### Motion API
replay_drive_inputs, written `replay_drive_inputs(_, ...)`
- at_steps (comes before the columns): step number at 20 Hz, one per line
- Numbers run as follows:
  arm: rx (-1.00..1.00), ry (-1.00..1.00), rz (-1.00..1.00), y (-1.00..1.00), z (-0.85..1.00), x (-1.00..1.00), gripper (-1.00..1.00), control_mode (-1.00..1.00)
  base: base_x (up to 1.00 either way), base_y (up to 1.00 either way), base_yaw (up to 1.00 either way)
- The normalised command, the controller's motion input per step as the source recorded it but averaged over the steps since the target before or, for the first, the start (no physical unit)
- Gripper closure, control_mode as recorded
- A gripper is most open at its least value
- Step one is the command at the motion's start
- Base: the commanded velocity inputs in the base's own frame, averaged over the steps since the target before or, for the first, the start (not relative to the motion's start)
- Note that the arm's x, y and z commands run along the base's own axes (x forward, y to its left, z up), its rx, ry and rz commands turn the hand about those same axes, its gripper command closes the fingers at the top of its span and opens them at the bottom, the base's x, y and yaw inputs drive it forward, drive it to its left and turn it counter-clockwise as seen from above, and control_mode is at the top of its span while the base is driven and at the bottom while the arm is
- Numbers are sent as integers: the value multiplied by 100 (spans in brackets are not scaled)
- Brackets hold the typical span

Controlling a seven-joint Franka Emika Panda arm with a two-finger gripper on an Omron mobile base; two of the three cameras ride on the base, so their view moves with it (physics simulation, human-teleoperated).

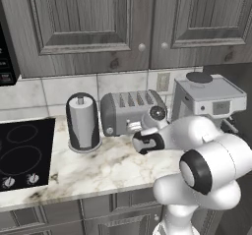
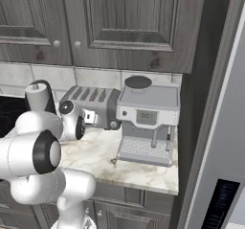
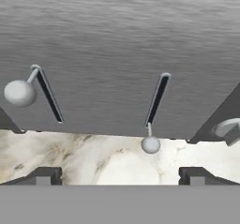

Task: Start the toaster. Once the lever pops up, take the bread to the plate on the dining counter.

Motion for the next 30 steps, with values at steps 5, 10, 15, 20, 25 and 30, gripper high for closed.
replay_drive_inputs(5, 5, 0, -8, -3, 60, -5, -100, -100, 0, 0, 0)
replay_drive_inputs(10, 4, 0, -7, 0, 61, 0, -100, -100, 0, 0, 0)
replay_drive_inputs(15, 3, 0, -5, -7, 48, -7, -100, -100, 0, 0, 0)
replay_drive_inputs(20, 2, -6, -1, -15, 24, -2, -100, -100, 0, 0, 0)
replay_drive_inputs(25, 2, -15, 0, -8, 8, -1, -100, -100, 0, 0, 0)
replay_drive_inputs(30, 0, -19, 0, 0, 4, 0, -100, -100, 0, 0, 0)
